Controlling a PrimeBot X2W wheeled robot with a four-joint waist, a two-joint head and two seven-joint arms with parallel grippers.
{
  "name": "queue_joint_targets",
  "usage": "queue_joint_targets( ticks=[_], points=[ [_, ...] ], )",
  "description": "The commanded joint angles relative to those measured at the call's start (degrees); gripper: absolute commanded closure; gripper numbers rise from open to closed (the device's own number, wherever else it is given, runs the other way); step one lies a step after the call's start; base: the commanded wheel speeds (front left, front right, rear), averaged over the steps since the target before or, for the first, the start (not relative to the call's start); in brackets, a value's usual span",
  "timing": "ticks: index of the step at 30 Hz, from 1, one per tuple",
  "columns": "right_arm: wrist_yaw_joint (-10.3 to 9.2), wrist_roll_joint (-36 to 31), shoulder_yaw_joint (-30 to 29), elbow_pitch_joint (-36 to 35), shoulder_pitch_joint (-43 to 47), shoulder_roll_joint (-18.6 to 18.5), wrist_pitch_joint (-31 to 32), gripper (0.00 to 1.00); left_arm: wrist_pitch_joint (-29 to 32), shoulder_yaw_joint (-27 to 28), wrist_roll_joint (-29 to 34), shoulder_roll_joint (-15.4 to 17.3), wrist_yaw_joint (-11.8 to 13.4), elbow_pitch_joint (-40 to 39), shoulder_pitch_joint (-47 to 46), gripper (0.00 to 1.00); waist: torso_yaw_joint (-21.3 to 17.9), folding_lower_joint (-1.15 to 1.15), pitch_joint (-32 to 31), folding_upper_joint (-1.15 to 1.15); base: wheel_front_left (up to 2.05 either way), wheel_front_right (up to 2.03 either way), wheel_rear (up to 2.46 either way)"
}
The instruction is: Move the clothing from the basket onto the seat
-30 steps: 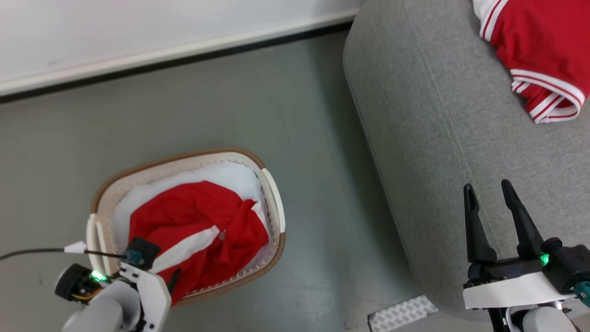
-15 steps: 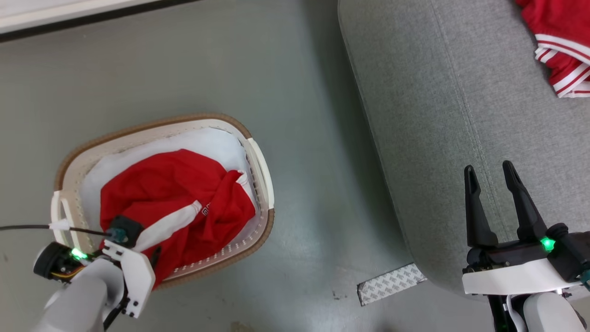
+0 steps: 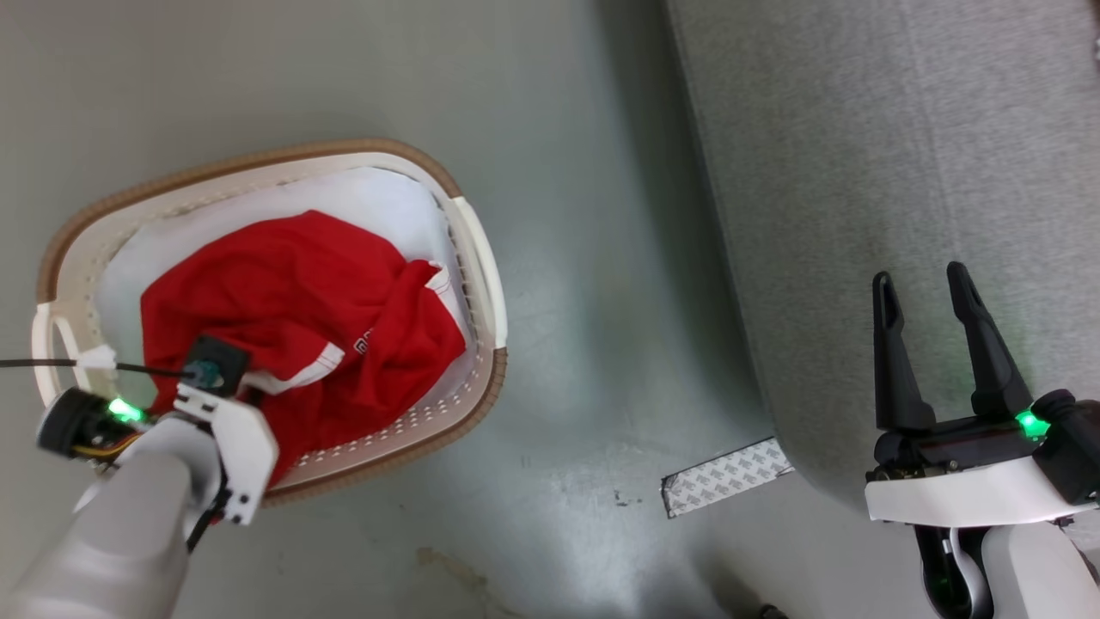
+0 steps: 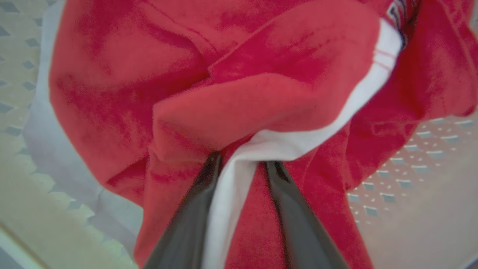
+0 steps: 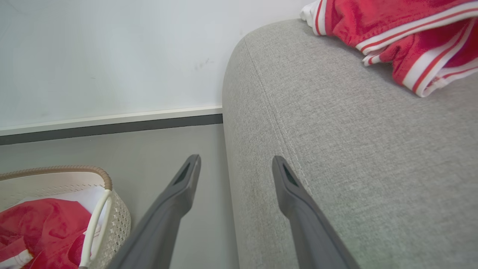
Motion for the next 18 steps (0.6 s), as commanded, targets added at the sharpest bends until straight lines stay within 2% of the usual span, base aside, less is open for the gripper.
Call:
queue_joint_targets(
  ticks=[1, 8, 18],
  points=[
    [-0.14, -0.5, -0.3, -0.2, -0.8, 0.0, -0.2, 0.0, -0.7, 0.1, -0.7, -0.2, -0.1, 0.3, -0.5, 1.0, 0.6, -0.01, 0.6, 0.0, 0.0, 0.0, 0.0],
    [-0.15, -1.8, -0.7, 1.3, -1.2, -0.1, -0.2, 0.0, -5.3, 0.9, -3.9, -3.8, 0.0, 0.7, 0.2, 1.0, 3.0, -0.01, -3.3, 0.0, 0.0, 0.0, 0.0],
    [-0.15, -3.5, -2.0, 5.0, 2.8, -0.1, -0.2, 0.0, -10.5, 1.4, -10.3, -8.2, 0.0, -4.3, 5.8, 1.0, 7.7, -0.01, -18.6, 0.0, 0.0, 0.0, 0.0]
  ],
)
